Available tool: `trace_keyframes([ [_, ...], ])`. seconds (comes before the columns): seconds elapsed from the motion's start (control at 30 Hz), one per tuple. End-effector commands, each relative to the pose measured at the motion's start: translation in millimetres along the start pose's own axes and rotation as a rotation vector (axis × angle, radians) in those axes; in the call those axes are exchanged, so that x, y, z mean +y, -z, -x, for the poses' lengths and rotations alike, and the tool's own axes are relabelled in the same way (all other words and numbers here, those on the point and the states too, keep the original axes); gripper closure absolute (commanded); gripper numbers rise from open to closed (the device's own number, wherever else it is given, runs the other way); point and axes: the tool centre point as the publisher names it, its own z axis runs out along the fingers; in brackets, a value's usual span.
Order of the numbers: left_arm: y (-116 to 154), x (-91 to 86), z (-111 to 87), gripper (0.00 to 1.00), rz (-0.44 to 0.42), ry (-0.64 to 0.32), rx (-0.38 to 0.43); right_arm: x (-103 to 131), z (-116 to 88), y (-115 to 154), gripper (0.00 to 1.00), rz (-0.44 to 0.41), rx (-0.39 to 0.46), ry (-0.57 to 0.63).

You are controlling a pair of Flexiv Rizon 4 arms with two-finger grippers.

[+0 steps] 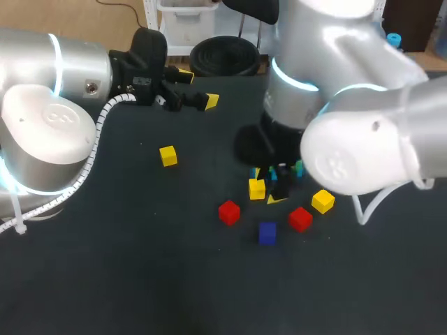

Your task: Place the blue cubes, place green cubes on the blue cubes, place the yellow cubes on the green cubes, then place the red cubes on the yellow cubes, and place purple cube on the red cubes.

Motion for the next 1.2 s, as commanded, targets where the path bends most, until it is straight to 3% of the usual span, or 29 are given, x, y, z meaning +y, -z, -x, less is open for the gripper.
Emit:
trace_keyframes([
  [0.03,-0.2,0.5,-1.5,0.00,-0.001,-0.002,-0.007,-8.8,3.2,-11.6,0.50,0.002,0.017,-0.011],
  [0.63,-0.2,0.5,-1.5,0.00,-0.001,-0.002,-0.007,-20.4,-6.2,-26.8,0.52,-0.003,0.057,-0.046],
  [0.7,-0.2,0.5,-1.5,0.00,-0.001,-0.002,-0.007,-21.7,-7.0,-27.5,0.44,-0.003,0.059,-0.049],
  [0.8,-0.2,0.5,-1.5,0.00,-0.001,-0.002,-0.007,-23.4,-7.5,-27.3,0.13,-0.004,0.062,-0.053],
  [0.87,-0.2,0.5,-1.5,0.00,-0.001,-0.002,-0.007,-24.2,-7.5,-27.2,0.00,-0.003,0.061,-0.056],
  [1.2,-0.2,0.5,-1.5,0.00,-0.001,-0.002,-0.007,-27.8,-7.8,-31.1,0.00,0.010,0.055,-0.064],
])
